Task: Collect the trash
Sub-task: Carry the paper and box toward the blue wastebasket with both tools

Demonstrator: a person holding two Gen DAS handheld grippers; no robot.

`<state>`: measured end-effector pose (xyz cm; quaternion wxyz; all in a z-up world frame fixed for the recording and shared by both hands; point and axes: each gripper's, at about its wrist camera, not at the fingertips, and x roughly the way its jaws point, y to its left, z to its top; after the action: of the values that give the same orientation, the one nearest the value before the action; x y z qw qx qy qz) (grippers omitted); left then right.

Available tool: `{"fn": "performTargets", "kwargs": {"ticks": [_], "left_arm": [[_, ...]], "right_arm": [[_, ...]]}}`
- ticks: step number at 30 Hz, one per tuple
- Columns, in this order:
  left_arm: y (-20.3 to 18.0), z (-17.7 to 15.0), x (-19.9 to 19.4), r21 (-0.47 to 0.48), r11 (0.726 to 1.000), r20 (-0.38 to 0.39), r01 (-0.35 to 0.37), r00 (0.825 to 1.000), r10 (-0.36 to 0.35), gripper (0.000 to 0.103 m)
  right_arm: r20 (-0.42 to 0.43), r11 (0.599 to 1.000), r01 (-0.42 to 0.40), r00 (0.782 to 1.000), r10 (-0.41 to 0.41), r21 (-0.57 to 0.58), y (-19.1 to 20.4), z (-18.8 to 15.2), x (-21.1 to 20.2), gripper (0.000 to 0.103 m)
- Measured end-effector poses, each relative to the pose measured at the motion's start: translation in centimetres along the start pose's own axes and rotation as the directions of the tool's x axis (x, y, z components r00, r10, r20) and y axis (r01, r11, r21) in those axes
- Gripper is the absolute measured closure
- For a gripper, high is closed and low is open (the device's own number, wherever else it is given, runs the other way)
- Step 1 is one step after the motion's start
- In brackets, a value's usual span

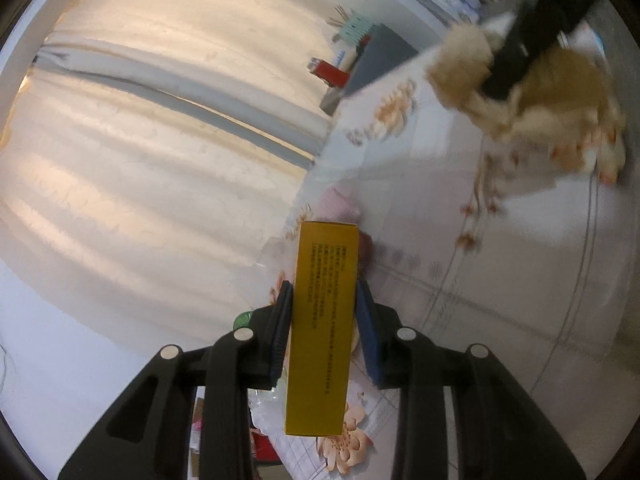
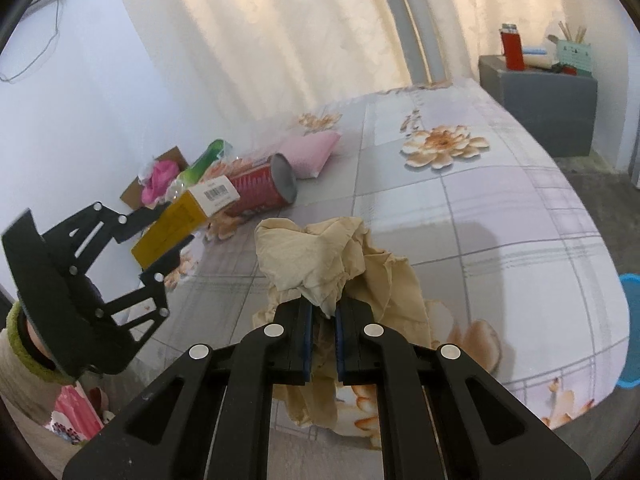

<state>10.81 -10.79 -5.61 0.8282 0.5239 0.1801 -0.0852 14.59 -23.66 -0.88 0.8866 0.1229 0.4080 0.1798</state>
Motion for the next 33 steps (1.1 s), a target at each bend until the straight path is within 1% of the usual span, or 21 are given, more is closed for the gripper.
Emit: {"fn": "performTargets", "kwargs": {"ticks": [3, 6, 8, 9, 10, 13, 14, 15, 16, 18, 19, 20, 21, 22, 23, 24, 26, 28, 29, 30, 33], "left_arm": [[1.9, 1.5, -1.1, -0.095, 0.994, 0.028, 0.056, 0.998, -0.053, 0.073], [3.8, 3.2, -1.6, -0.207, 0.97, 0.053, 0.128, 0.991, -0.119, 0.073], [5.0, 4.6, -1.7, -0.302, 0.931, 0.088, 0.203, 0.979, -0.185, 0.073], [5.6, 5.5, -1.5, -0.355, 0.899, 0.114, 0.256, 0.966, -0.23, 0.073], [5.8, 6.1, -1.6, -0.382, 0.878, 0.131, 0.29, 0.957, -0.259, 0.073], [6.3, 9.0, -1.3, -0.455, 0.782, 0.212, 0.425, 0.905, -0.369, 0.073], [6.2, 10.4, -1.2, -0.468, 0.746, 0.246, 0.474, 0.88, -0.406, 0.073], [6.2, 11.4, -0.9, -0.474, 0.72, 0.267, 0.506, 0.862, -0.43, 0.073], [6.0, 13.3, -0.5, -0.484, 0.669, 0.307, 0.564, 0.825, -0.474, 0.073], [5.7, 15.8, 0.3, -0.493, 0.589, 0.354, 0.64, 0.766, -0.537, 0.073], [5.2, 17.7, 0.8, -0.498, 0.525, 0.378, 0.69, 0.718, -0.584, 0.073], [4.6, 19.5, 1.4, -0.504, 0.468, 0.396, 0.725, 0.676, -0.621, 0.073], [4.0, 20.8, 1.6, -0.507, 0.425, 0.41, 0.75, 0.643, -0.647, 0.073], [2.8, 23.3, 2.6, -0.507, 0.339, 0.428, 0.793, 0.572, -0.699, 0.073], [1.8, 25.0, 3.1, -0.512, 0.294, 0.428, 0.807, 0.536, -0.728, 0.073], [0.4, 27.3, 3.7, -0.515, 0.24, 0.428, 0.823, 0.49, -0.759, 0.073], [-2.1, 30.7, 5.3, -0.527, 0.161, 0.416, 0.834, 0.419, -0.807, 0.073], [-5.6, 34.4, 7.0, -0.559, 0.097, 0.385, 0.823, 0.361, -0.849, 0.073], [-7.7, 36.3, 7.7, -0.576, 0.084, 0.356, 0.813, 0.342, -0.87, 0.073], [-9.8, 38.1, 8.3, -0.587, 0.076, 0.331, 0.806, 0.325, -0.886, 0.073], [-14.8, 42.1, 10.5, -0.642, 0.065, 0.263, 0.764, 0.3, -0.917, 0.073]], "right_arm": [[0.025, 1.0, 0.004, 1.0, -0.004, 0.025, -0.7, -0.1, -1.2, 0.096], [0.056, 0.998, 0.016, 0.998, -0.02, 0.059, -1.8, -0.4, -2.8, 0.096], [0.087, 0.995, 0.037, 0.995, -0.045, 0.093, -3.1, -0.6, -4.3, 0.096], [0.097, 0.994, 0.046, 0.994, -0.056, 0.104, -3.6, -0.6, -4.9, 0.096], [0.118, 0.99, 0.062, 0.99, -0.077, 0.124, -4.5, -0.6, -6.1, 0.096], [0.163, 0.98, 0.109, 0.977, -0.136, 0.166, -6.7, -0.9, -8.8, 0.096], [0.185, 0.973, 0.134, 0.968, -0.169, 0.191, -8.0, -1.0, -10.2, 0.096], [0.195, 0.968, 0.149, 0.962, -0.189, 0.204, -8.7, -1.0, -11.0, 0.096], [0.211, 0.958, 0.176, 0.951, -0.225, 0.228, -10.0, -1.2, -12.3, 0.096], [0.226, 0.941, 0.207, 0.936, -0.269, 0.266, -12.0, -1.4, -14.0, 0.096], [0.23, 0.93, 0.226, 0.927, -0.296, 0.289, -13.3, -1.6, -14.9, 0.096], [0.231, 0.923, 0.237, 0.921, -0.313, 0.304, -14.2, -1.7, -15.5, 0.096], [0.23, 0.911, 0.25, 0.914, -0.334, 0.329, -15.6, -2.0, -16.2, 0.096], [0.222, 0.897, 0.26, 0.909, -0.352, 0.358, -17.2, -2.2, -16.8, 0.096], [0.213, 0.887, 0.265, 0.907, -0.363, 0.378, -18.3, -2.4, -17.1, 0.096], [0.202, 0.873, 0.272, 0.905, -0.375, 0.404, -19.7, -2.7, -17.4, 0.096], [0.168, 0.843, 0.288, 0.902, -0.398, 0.454, -22.8, -3.2, -17.7, 0.096], [0.124, 0.809, 0.307, 0.9, -0.419, 0.502, -25.9, -3.7, -17.2, 0.096], [0.112, 0.799, 0.306, 0.902, -0.418, 0.517, -27.0, -3.8, -17.0, 0.096], [0.09, 0.778, 0.313, 0.9, -0.426, 0.545, -28.6, -4.1, -16.7, 0.096], [0.042, 0.733, 0.336, 0.895, -0.444, 0.591, -31.8, -4.7, -16.5, 0.096]]}}
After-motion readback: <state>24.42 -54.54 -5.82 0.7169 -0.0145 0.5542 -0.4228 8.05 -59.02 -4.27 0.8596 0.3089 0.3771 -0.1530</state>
